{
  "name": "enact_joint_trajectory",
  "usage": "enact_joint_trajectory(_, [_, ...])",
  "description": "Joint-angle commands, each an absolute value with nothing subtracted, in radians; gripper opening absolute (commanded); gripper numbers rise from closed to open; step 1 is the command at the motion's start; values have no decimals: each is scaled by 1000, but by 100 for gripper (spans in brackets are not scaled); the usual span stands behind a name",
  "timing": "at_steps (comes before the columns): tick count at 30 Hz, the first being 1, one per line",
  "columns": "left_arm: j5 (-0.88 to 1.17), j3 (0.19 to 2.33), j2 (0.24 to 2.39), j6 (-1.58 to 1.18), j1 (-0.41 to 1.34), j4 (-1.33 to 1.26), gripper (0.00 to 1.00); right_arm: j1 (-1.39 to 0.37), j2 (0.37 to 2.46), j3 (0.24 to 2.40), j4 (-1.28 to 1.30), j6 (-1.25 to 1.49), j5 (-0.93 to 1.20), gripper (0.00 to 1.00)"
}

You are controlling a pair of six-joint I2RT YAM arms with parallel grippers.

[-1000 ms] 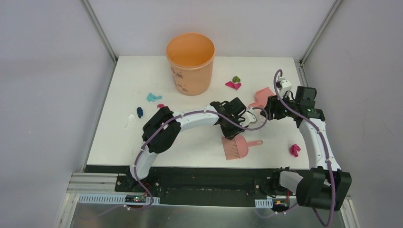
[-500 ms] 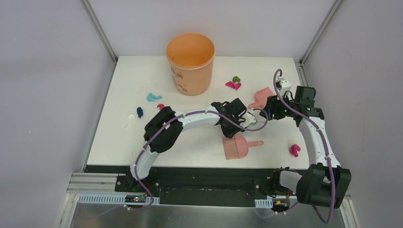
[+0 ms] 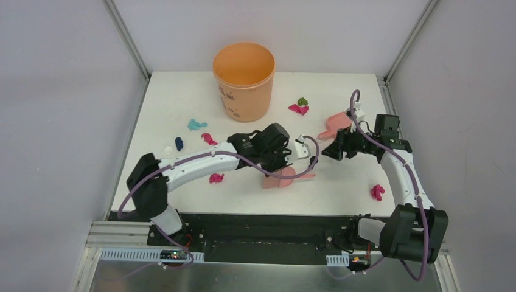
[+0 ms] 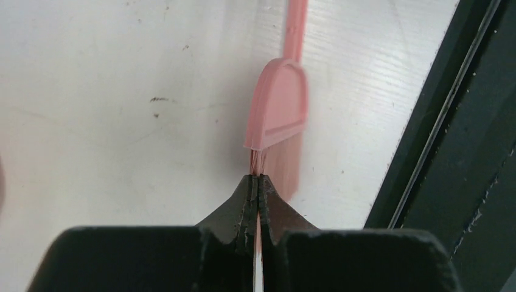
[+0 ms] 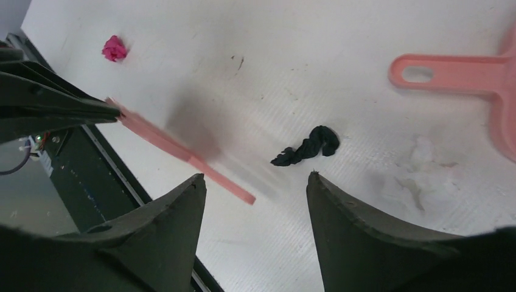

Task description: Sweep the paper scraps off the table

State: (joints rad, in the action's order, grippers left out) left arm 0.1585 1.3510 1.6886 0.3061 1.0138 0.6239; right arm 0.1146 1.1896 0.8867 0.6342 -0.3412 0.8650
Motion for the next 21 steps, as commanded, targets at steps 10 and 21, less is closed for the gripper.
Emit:
enact_joint_trajectory(10, [60, 1108, 1358, 386, 1058, 424, 0, -96, 1358, 927, 846, -682, 1047, 73])
enact_joint_trajectory(21, [58, 1120, 1355, 356, 1075, 427, 0, -190, 1394, 914, 887, -743, 997, 76])
